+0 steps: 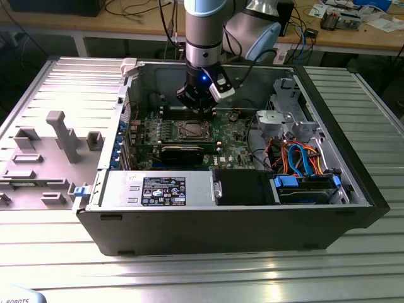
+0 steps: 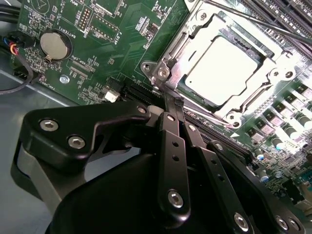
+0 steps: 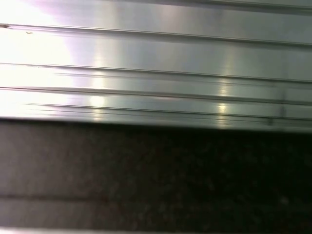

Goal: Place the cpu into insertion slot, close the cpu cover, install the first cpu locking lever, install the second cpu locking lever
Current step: 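Install the first cpu locking lever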

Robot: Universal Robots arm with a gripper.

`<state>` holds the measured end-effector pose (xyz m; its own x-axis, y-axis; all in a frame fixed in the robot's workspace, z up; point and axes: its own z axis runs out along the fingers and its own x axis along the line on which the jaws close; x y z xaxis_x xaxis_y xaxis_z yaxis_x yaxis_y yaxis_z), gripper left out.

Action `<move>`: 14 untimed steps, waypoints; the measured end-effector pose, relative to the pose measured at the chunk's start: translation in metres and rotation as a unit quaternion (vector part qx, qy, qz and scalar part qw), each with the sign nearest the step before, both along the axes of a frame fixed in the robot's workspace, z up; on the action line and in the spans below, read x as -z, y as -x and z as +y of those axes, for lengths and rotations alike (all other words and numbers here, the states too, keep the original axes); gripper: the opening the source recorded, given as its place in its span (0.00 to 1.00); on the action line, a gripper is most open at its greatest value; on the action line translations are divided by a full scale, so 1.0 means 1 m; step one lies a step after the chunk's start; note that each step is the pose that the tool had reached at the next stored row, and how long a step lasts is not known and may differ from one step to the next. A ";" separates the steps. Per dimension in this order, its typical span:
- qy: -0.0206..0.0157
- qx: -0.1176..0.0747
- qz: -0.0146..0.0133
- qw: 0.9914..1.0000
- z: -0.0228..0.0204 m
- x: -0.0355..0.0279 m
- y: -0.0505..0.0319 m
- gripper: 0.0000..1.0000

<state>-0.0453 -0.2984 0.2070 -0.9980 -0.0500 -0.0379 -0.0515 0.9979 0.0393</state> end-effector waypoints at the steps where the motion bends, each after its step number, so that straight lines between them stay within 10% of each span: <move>1: 0.000 0.000 0.000 1.000 0.0000 0.0002 0.0000 0.11; 14: 0.002 0.000 0.000 1.000 -0.0010 0.0019 -0.0009 0.11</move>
<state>-0.0444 -0.2994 0.2051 -0.9980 -0.0504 -0.0376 -0.0517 0.9981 0.0344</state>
